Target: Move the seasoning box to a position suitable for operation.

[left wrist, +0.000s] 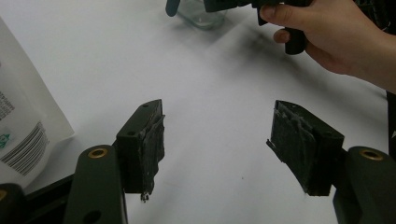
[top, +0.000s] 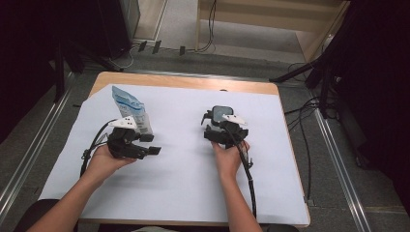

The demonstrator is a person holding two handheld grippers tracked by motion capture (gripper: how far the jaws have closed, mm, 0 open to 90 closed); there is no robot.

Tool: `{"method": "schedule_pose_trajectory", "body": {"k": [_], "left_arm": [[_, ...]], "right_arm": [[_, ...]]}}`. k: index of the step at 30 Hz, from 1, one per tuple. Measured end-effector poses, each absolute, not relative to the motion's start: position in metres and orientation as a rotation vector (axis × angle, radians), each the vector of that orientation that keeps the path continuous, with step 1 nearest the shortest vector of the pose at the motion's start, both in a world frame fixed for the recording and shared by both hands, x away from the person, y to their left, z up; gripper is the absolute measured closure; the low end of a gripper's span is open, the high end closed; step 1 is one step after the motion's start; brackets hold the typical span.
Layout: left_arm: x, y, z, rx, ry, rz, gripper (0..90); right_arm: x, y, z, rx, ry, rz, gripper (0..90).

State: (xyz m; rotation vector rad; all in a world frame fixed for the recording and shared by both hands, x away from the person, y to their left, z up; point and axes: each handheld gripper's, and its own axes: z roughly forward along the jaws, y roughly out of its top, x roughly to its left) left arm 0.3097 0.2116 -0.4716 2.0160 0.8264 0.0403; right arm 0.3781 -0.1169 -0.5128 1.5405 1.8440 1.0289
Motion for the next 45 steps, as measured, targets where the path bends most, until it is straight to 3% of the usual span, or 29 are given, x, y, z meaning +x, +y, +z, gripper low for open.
{"method": "schedule_pose_trajectory", "body": {"k": [12, 20, 45], "left_arm": [[0.304, 0.220, -0.473, 2.000, 0.858, 0.052, 36.5], [0.304, 0.223, -0.473, 1.995, 0.866, 0.046, 36.6], [0.305, 0.221, -0.474, 1.992, 0.866, 0.042, 37.0]], "right_arm": [[0.387, -0.113, -0.508, 1.562, 1.808, 1.079, 0.4], [0.392, -0.117, -0.513, 1.595, 1.792, 1.088, 8.2], [0.388, -0.128, -0.503, 1.491, 1.848, 1.068, 16.3]]}}
